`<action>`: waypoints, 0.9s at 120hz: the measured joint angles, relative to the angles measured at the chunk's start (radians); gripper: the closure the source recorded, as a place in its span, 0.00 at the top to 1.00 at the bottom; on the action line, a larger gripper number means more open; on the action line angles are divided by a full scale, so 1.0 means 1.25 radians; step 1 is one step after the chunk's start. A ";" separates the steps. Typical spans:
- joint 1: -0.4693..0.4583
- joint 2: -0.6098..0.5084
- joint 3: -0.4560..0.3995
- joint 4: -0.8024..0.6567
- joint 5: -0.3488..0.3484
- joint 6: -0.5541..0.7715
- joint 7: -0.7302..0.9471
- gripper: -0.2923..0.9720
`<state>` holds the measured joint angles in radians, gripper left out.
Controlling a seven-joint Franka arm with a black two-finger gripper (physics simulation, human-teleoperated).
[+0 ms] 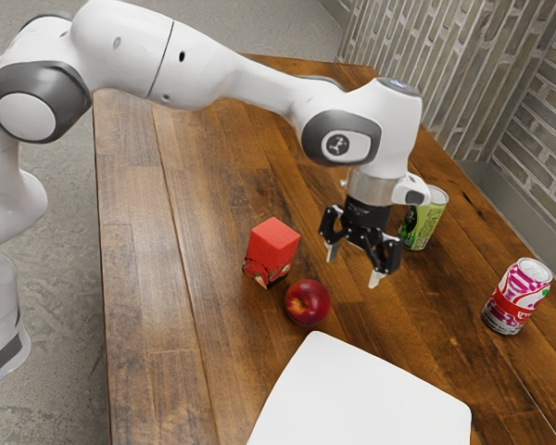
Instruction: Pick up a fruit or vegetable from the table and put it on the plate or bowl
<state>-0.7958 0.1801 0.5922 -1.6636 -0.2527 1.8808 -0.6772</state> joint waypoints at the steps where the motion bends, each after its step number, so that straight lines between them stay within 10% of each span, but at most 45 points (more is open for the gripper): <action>1: 0.000 0.000 0.000 0.000 -0.001 -0.001 0.001 0.77; 108: 0.011 0.021 0.005 -0.009 0.056 -0.068 0.035 0.77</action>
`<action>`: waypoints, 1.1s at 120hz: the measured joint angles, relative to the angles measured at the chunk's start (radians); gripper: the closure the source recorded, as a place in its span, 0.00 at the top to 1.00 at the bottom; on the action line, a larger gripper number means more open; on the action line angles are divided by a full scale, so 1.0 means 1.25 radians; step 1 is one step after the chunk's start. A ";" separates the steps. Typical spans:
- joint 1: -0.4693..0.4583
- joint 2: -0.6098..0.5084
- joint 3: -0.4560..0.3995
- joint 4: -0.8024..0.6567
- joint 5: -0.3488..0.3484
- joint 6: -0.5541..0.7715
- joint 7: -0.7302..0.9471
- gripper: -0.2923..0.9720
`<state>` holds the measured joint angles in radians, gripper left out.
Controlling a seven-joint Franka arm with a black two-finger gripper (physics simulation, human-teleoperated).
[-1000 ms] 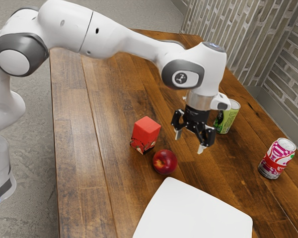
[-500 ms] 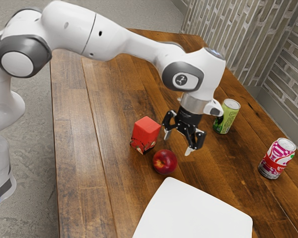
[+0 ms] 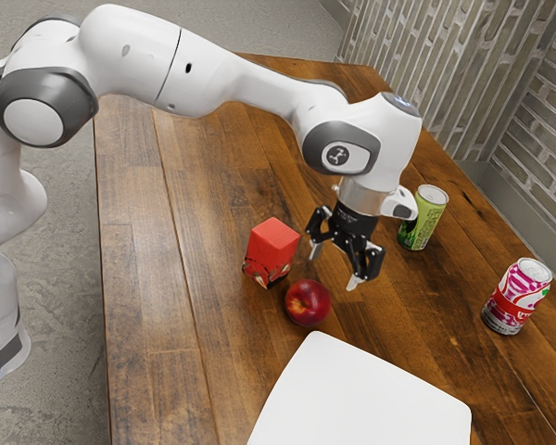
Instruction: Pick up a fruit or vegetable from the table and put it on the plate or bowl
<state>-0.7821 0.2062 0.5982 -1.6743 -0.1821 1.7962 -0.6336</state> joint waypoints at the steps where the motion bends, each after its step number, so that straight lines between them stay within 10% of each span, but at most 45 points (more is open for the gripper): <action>1: 0.000 0.000 0.000 0.000 -0.001 0.000 0.000 0.77; 132: -0.004 -0.007 -0.003 -0.082 -0.023 0.055 0.006 0.77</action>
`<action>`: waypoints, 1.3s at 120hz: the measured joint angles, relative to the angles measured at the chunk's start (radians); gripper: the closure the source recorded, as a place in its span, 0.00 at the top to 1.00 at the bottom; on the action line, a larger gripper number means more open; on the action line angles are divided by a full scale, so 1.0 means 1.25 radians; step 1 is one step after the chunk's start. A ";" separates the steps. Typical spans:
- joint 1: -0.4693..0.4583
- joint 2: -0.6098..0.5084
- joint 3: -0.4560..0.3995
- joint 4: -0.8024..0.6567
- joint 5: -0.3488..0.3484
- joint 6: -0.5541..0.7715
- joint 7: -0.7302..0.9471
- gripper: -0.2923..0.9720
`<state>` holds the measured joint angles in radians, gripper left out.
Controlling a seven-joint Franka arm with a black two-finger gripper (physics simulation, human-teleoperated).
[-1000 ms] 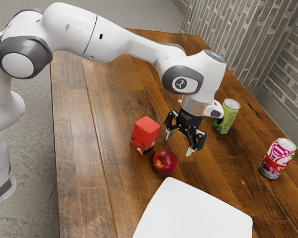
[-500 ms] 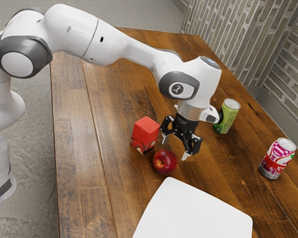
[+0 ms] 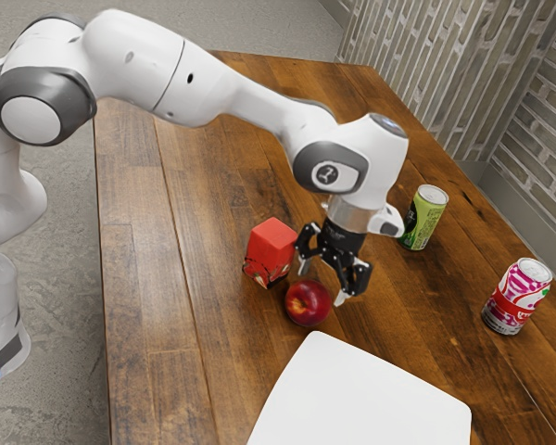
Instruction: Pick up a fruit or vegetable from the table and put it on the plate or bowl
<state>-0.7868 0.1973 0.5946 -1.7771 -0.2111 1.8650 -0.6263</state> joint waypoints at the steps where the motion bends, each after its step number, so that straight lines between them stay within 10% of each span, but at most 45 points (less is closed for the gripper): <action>1: 0.000 0.000 0.000 -0.001 0.000 0.001 0.000 0.77; 91: -0.004 0.007 -0.008 -0.073 -0.066 0.070 -0.001 0.77; 123: 0.004 -0.017 -0.007 -0.072 -0.041 0.082 -0.013 0.31; 139: 0.016 -0.043 -0.001 -0.061 -0.028 0.084 -0.014 0.57; 156: 0.097 -0.023 -0.029 0.060 -0.033 0.086 -0.005 0.61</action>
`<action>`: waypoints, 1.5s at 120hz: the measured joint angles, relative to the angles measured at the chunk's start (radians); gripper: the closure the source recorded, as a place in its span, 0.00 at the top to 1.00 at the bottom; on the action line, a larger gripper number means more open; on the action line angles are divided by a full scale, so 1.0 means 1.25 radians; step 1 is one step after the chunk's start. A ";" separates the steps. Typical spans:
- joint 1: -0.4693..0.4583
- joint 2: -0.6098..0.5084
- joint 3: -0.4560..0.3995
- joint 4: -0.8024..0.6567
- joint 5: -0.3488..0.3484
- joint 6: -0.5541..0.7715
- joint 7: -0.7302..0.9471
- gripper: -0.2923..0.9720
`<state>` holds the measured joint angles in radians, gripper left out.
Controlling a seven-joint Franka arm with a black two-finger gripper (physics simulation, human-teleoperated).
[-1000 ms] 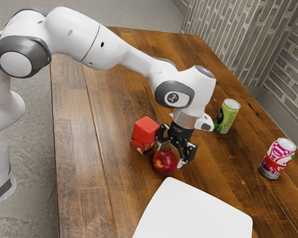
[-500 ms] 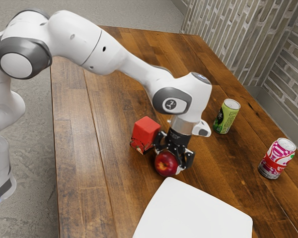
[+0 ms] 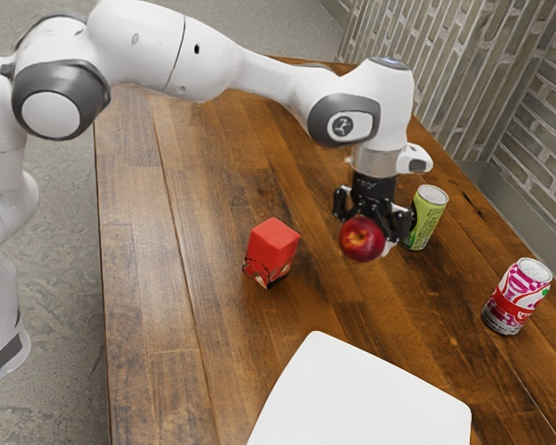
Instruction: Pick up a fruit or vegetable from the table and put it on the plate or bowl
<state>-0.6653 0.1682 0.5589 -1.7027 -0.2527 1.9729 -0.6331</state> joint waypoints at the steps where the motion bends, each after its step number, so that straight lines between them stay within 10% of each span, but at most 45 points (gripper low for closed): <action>1: 0.018 0.006 -0.016 0.014 -0.001 0.000 0.001 0.61; 17: 0.326 0.123 -0.346 0.230 -0.012 -0.010 0.013 0.61; 49: 0.367 0.235 -0.518 0.408 -0.020 -0.016 0.028 0.61; 139: 0.324 0.371 -0.631 0.454 -0.020 0.063 0.042 0.57; 180: 0.350 0.355 -0.620 0.450 -0.062 0.067 0.064 0.75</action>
<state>-0.2278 0.6113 -0.2157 -1.1407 -0.3303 2.0571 -0.5532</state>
